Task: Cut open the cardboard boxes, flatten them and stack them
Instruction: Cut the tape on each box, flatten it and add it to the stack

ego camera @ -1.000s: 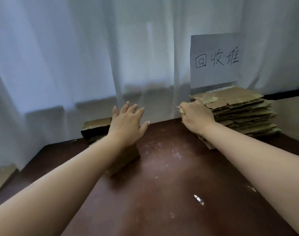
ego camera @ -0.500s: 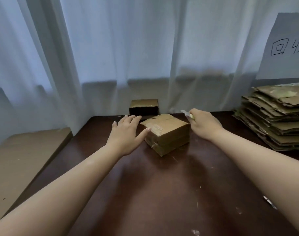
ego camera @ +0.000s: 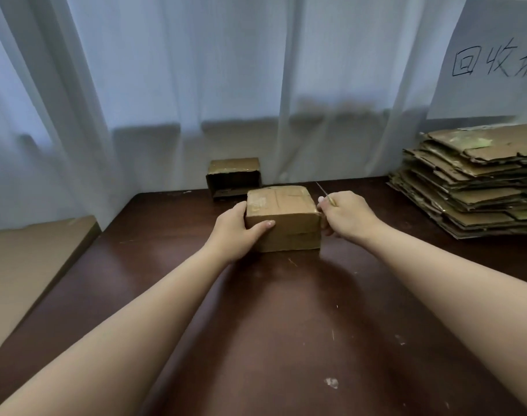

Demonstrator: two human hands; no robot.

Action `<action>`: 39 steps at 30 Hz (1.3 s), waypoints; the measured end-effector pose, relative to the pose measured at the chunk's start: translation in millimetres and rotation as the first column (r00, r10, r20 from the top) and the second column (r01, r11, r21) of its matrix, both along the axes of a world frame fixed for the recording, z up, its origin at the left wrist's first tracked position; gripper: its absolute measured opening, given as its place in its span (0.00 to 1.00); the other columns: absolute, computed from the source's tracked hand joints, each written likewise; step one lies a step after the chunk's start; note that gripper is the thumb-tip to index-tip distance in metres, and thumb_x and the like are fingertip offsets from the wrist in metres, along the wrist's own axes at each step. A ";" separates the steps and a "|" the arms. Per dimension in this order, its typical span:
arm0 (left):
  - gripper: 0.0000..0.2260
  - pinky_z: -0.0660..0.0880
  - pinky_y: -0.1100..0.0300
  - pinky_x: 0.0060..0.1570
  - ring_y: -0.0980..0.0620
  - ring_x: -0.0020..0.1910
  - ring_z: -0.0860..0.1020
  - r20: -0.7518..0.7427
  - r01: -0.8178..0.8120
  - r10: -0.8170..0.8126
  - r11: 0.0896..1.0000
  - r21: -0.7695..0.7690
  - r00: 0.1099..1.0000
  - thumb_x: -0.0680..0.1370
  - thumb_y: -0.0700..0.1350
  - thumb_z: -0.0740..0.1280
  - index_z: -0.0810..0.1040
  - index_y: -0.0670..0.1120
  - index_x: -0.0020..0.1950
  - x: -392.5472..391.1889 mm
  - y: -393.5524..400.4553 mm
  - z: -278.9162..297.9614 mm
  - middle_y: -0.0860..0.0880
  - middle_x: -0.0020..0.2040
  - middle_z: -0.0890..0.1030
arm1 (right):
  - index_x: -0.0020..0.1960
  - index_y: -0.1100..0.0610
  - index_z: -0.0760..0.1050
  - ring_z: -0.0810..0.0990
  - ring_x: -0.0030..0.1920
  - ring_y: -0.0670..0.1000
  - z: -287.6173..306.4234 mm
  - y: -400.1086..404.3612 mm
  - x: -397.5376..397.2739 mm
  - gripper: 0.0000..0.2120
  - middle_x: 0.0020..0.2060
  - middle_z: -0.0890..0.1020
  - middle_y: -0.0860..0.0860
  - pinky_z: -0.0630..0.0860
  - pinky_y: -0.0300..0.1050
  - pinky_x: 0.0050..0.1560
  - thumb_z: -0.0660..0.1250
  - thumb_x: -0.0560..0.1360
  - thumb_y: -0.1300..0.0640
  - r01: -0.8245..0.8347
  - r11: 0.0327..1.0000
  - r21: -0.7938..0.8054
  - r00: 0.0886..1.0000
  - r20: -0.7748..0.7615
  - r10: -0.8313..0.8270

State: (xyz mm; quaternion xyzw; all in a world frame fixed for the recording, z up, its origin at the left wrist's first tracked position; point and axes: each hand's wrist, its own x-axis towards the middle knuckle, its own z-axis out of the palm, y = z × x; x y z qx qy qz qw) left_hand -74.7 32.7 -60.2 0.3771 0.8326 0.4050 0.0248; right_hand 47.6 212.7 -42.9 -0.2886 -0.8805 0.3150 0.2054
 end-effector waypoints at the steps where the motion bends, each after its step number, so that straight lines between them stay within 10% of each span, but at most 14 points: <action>1: 0.21 0.69 0.64 0.51 0.53 0.56 0.76 0.012 0.021 -0.021 1.000 0.019 1.000 0.74 0.52 0.72 0.76 0.46 0.64 3.7 1.4 1.3 0.51 0.57 0.80 | 0.42 0.62 0.78 0.81 0.42 0.63 1.7 0.4 6.2 0.20 0.37 0.82 0.59 0.78 0.60 0.48 0.56 0.80 0.50 0.000 1.000 -0.002 1.000 0.004 0.000; 15: 0.18 0.72 0.56 0.58 0.45 0.58 0.78 -0.208 0.241 -0.271 0.958 -0.159 0.940 0.78 0.49 0.68 0.76 0.41 0.64 115.6 54.8 22.8 0.42 0.57 0.81 | 0.36 0.57 0.68 0.78 0.48 0.60 6.9 54.8 121.8 0.20 0.41 0.80 0.57 0.68 0.48 0.42 0.53 0.82 0.48 0.237 0.957 0.165 0.962 0.095 -0.254; 25: 0.22 0.71 0.49 0.61 0.39 0.65 0.72 -0.281 0.154 -0.222 0.958 -0.243 0.934 0.75 0.61 0.66 0.77 0.48 0.63 125.4 94.5 26.1 0.41 0.64 0.77 | 0.58 0.57 0.77 0.77 0.58 0.56 -8.7 66.3 182.2 0.22 0.55 0.80 0.53 0.73 0.47 0.52 0.68 0.73 0.42 0.353 0.935 0.040 0.912 0.209 -0.353; 32: 0.24 0.48 0.42 0.73 0.43 0.78 0.48 -0.329 0.254 -0.357 0.914 -0.318 0.874 0.80 0.57 0.60 0.65 0.53 0.75 124.6 131.5 41.1 0.45 0.78 0.60 | 0.46 0.57 0.80 0.79 0.44 0.58 -24.0 72.3 183.2 0.09 0.45 0.84 0.55 0.78 0.50 0.47 0.61 0.77 0.58 0.327 0.932 -0.156 0.945 0.034 -0.326; 39: 0.18 0.50 0.56 0.76 0.52 0.77 0.56 -0.181 0.420 -0.492 0.847 -0.326 0.852 0.83 0.54 0.57 0.69 0.55 0.73 107.8 144.0 24.2 0.54 0.75 0.65 | 0.45 0.54 0.77 0.80 0.28 0.51 -36.4 75.7 175.6 0.06 0.37 0.84 0.54 0.79 0.45 0.34 0.63 0.78 0.56 0.344 0.902 -0.261 0.929 -0.043 -0.367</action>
